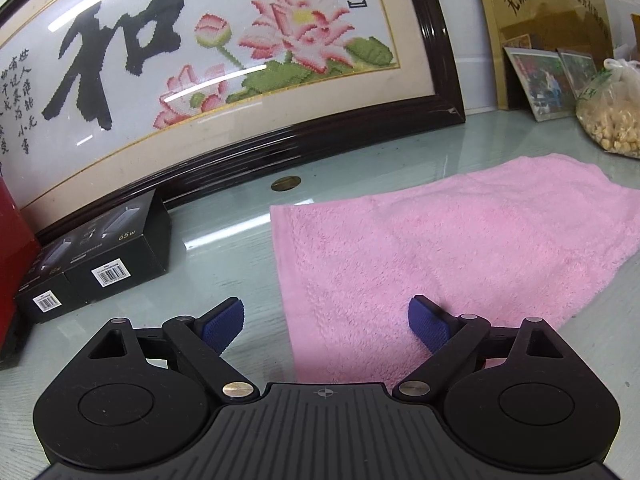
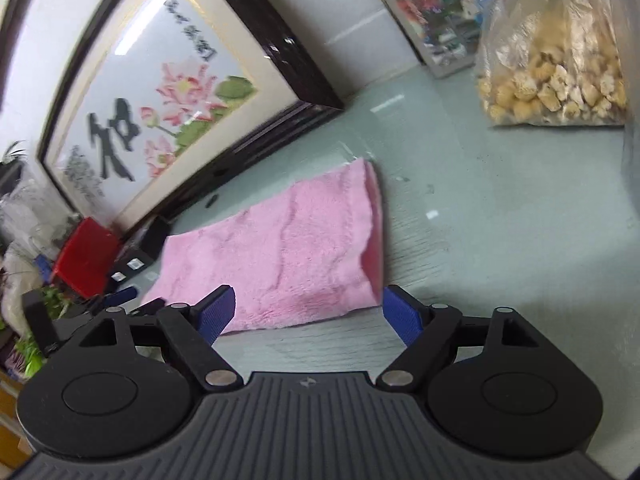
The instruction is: Fold towel
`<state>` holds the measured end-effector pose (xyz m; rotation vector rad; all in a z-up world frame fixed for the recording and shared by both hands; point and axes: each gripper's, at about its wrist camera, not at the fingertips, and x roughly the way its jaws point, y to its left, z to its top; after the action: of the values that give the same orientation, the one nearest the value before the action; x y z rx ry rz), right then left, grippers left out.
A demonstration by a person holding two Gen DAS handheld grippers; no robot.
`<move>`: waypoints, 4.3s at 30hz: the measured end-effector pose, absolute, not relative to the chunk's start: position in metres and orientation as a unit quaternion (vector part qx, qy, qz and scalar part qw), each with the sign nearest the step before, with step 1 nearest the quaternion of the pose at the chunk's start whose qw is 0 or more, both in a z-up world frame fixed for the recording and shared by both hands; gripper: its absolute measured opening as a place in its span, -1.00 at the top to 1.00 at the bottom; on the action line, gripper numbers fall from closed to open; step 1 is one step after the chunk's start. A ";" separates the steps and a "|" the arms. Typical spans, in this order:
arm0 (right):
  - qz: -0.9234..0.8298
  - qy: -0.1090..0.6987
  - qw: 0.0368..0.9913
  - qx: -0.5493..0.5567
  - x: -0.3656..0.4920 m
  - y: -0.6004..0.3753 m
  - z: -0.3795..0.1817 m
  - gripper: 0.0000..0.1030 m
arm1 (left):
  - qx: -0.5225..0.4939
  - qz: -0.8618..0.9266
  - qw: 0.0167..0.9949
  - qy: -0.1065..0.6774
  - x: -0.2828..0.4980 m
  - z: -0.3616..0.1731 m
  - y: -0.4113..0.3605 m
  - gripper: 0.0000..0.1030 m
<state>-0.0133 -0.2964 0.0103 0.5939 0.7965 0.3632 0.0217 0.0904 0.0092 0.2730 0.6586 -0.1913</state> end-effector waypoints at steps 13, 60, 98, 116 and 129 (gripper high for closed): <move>0.219 0.388 0.837 0.319 0.044 -0.290 0.000 -0.70 | 0.119 -0.087 0.931 0.333 0.023 0.007 0.096 -0.94; 0.322 0.357 0.873 0.075 0.054 -0.078 0.049 0.79 | 0.035 0.037 0.937 0.346 0.029 0.028 0.157 -1.00; 0.371 0.324 0.870 -0.007 0.027 -0.038 0.048 0.06 | 0.011 0.065 0.932 0.355 0.032 0.026 0.175 -1.00; 0.413 0.263 0.853 -0.181 -0.022 -0.008 0.028 0.61 | 0.013 0.060 0.932 0.357 0.033 0.024 0.173 -1.00; 0.423 0.292 0.834 0.197 0.022 -0.147 0.052 -0.11 | 0.034 -0.074 0.966 0.246 0.000 0.039 0.140 -1.00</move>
<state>0.0220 -0.1468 0.0524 0.4182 0.6195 0.8967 0.0004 0.1399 0.0385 0.0682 0.4977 -0.1492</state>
